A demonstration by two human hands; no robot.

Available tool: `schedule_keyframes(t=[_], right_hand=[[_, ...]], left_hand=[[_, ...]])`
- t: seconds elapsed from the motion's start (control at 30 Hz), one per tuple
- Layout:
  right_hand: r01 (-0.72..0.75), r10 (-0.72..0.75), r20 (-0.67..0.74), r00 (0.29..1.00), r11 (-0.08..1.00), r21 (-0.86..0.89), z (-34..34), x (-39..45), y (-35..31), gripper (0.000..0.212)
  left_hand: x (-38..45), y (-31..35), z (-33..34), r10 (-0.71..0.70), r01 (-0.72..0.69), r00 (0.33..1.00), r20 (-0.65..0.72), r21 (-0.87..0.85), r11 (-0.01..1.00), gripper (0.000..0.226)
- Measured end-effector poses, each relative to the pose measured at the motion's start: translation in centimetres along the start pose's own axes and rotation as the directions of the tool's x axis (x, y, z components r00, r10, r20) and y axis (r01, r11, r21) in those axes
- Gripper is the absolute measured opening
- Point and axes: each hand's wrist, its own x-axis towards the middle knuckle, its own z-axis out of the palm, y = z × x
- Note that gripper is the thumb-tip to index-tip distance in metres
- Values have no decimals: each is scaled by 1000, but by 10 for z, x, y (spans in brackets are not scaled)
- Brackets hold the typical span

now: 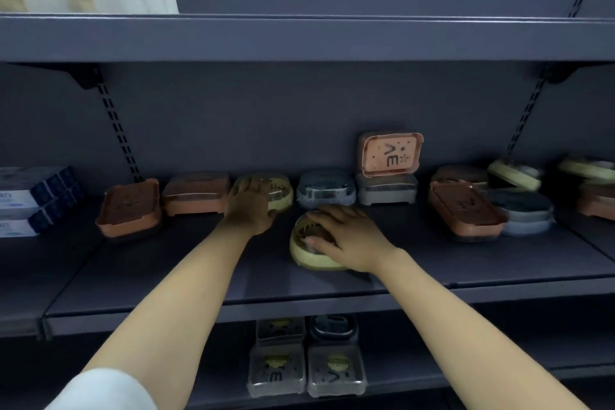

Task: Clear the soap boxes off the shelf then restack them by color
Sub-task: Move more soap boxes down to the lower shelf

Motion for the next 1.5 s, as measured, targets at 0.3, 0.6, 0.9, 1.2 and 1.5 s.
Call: schedule_keyframes(t=[0.3, 0.6, 0.9, 1.2, 1.5], right_hand=[[27, -27, 19, 999, 1000, -2, 2, -1, 3, 84], [19, -18, 131, 991, 1000, -3, -8, -4, 3, 87], [-61, 61, 87, 994, 998, -7, -14, -33, -1, 85], [-129, 128, -6, 992, 990, -56, -12, -79, -23, 91], [-90, 79, -119, 990, 992, -90, -4, -134, -61, 94]], left_hand=[[22, -7, 12, -43, 50, 995, 90, -70, 996, 103], [-3, -7, 12, 18, -18, 1000, -5, -48, 999, 84], [-46, -3, -13, 94, -90, 993, 68, -62, 994, 87], [-107, -2, -27, 109, -94, 983, 149, -106, 990, 98], [-183, 4, -33, 144, -145, 989, 35, 26, 989, 94]])
